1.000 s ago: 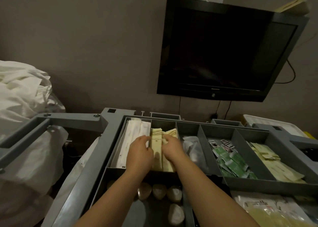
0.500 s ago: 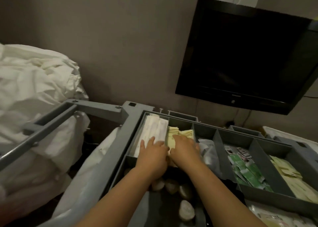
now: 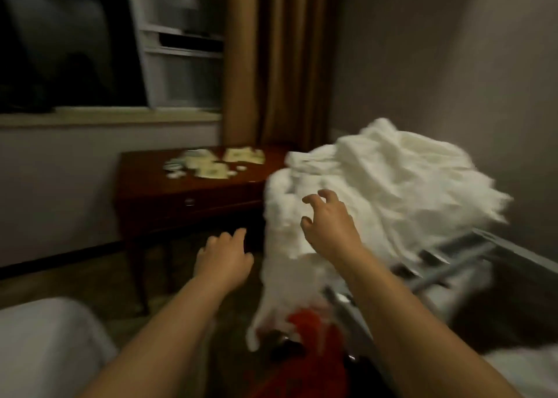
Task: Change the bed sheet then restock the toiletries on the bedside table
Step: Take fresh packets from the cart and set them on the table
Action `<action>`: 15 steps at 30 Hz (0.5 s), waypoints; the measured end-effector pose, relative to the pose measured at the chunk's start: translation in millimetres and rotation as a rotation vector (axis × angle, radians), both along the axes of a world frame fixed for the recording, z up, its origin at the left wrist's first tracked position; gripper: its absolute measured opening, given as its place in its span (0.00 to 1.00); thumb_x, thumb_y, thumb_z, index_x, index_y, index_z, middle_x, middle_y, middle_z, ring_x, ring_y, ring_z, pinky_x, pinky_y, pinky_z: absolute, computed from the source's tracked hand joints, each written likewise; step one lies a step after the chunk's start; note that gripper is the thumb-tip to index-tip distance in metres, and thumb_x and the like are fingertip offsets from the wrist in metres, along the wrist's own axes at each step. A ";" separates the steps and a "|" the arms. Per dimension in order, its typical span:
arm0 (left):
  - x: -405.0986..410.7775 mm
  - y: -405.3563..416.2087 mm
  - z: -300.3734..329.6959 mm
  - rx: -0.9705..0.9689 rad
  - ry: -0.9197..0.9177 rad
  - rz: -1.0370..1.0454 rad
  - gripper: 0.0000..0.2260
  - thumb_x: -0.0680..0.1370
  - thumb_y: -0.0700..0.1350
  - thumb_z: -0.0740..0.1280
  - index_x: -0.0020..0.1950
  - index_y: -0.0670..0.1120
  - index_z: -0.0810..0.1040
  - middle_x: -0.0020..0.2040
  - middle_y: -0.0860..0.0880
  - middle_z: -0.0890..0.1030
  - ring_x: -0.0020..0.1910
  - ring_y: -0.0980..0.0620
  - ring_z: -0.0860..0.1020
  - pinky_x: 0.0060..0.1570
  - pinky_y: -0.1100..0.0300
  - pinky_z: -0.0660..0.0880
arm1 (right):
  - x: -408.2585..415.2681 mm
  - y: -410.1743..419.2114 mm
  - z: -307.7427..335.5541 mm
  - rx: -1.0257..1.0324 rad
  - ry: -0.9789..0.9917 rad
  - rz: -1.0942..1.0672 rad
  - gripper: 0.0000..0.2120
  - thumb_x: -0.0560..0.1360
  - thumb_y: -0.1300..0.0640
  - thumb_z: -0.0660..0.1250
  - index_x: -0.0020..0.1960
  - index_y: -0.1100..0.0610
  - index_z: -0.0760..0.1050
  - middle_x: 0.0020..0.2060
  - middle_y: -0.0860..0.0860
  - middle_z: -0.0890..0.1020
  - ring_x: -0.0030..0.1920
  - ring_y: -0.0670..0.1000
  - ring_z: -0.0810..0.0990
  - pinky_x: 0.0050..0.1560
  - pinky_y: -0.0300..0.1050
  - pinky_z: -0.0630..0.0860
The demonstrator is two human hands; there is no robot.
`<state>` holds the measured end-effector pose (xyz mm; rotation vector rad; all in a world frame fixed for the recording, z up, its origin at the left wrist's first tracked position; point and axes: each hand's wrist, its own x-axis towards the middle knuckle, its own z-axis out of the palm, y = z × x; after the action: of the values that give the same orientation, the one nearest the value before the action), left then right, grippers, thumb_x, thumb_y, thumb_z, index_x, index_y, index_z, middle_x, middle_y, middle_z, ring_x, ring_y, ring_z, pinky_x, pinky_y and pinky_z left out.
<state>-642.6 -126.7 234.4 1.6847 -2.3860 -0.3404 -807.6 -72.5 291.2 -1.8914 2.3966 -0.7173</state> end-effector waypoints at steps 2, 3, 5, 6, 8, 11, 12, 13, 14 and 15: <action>70.9 -29.4 -11.6 0.078 -0.062 0.104 0.21 0.81 0.51 0.56 0.73 0.50 0.63 0.68 0.47 0.68 0.67 0.45 0.65 0.64 0.50 0.67 | 57.3 -52.9 -1.5 -0.015 -0.027 0.122 0.21 0.79 0.54 0.59 0.71 0.52 0.64 0.71 0.53 0.63 0.67 0.56 0.67 0.64 0.51 0.68; 99.9 -41.6 -17.1 0.109 -0.090 0.140 0.19 0.80 0.51 0.55 0.71 0.50 0.66 0.67 0.47 0.68 0.66 0.45 0.66 0.63 0.50 0.68 | 81.6 -75.3 -4.3 -0.003 -0.041 0.173 0.22 0.79 0.53 0.59 0.72 0.52 0.63 0.70 0.52 0.64 0.67 0.55 0.67 0.65 0.50 0.69; 141.7 -66.3 -24.7 0.147 -0.107 0.192 0.18 0.80 0.52 0.55 0.69 0.49 0.68 0.65 0.47 0.69 0.65 0.45 0.66 0.62 0.50 0.68 | 119.5 -112.3 -13.3 0.049 -0.047 0.250 0.22 0.79 0.53 0.59 0.72 0.51 0.63 0.70 0.52 0.65 0.67 0.55 0.67 0.66 0.51 0.69; 155.6 -79.5 -26.1 0.149 -0.100 0.213 0.19 0.80 0.51 0.56 0.70 0.49 0.68 0.66 0.46 0.68 0.65 0.45 0.66 0.63 0.50 0.68 | 133.6 -129.0 -19.8 0.077 -0.047 0.275 0.22 0.79 0.53 0.59 0.72 0.51 0.63 0.69 0.52 0.66 0.67 0.56 0.67 0.65 0.52 0.69; 170.4 -110.9 -26.0 0.126 -0.069 0.241 0.19 0.80 0.51 0.56 0.71 0.48 0.67 0.67 0.46 0.68 0.65 0.45 0.65 0.63 0.50 0.68 | 151.2 -160.1 -36.6 0.126 -0.052 0.300 0.21 0.80 0.53 0.58 0.72 0.51 0.63 0.69 0.52 0.67 0.66 0.56 0.67 0.65 0.52 0.69; 169.9 -166.3 -20.1 0.085 -0.011 0.250 0.19 0.80 0.50 0.56 0.71 0.48 0.66 0.68 0.46 0.67 0.66 0.45 0.64 0.64 0.50 0.67 | 158.1 -203.2 -68.4 0.223 -0.063 0.298 0.21 0.80 0.54 0.57 0.72 0.51 0.62 0.68 0.52 0.67 0.65 0.56 0.67 0.63 0.51 0.69; 166.2 -188.5 -17.4 0.069 0.009 0.245 0.19 0.80 0.50 0.57 0.71 0.48 0.65 0.68 0.46 0.66 0.67 0.46 0.64 0.65 0.50 0.67 | 156.6 -218.6 -79.2 0.256 -0.072 0.289 0.21 0.80 0.53 0.57 0.72 0.51 0.62 0.68 0.52 0.67 0.65 0.55 0.67 0.63 0.50 0.70; 161.6 -213.1 -14.1 0.047 0.027 0.239 0.20 0.80 0.50 0.57 0.72 0.48 0.65 0.69 0.47 0.66 0.67 0.46 0.64 0.65 0.50 0.67 | 154.2 -236.3 -88.6 0.285 -0.081 0.280 0.21 0.80 0.53 0.58 0.72 0.51 0.62 0.68 0.52 0.67 0.65 0.55 0.67 0.63 0.50 0.70; 156.4 -238.4 -10.9 0.023 0.042 0.233 0.20 0.80 0.50 0.58 0.72 0.48 0.65 0.69 0.47 0.66 0.68 0.46 0.63 0.66 0.50 0.67 | 151.2 -255.9 -95.8 0.310 -0.091 0.271 0.21 0.80 0.53 0.58 0.72 0.50 0.62 0.68 0.52 0.66 0.65 0.55 0.67 0.63 0.50 0.70; 151.4 -264.0 -8.4 0.002 0.052 0.227 0.20 0.80 0.50 0.58 0.72 0.48 0.65 0.69 0.47 0.65 0.68 0.47 0.64 0.66 0.50 0.66 | 148.2 -277.5 -101.0 0.331 -0.099 0.265 0.22 0.79 0.53 0.59 0.72 0.50 0.62 0.69 0.52 0.66 0.65 0.55 0.67 0.63 0.50 0.70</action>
<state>-491.2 -390.7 225.9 1.8992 -2.1299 -0.3444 -659.4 -350.0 190.2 -1.9264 2.0018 -0.3615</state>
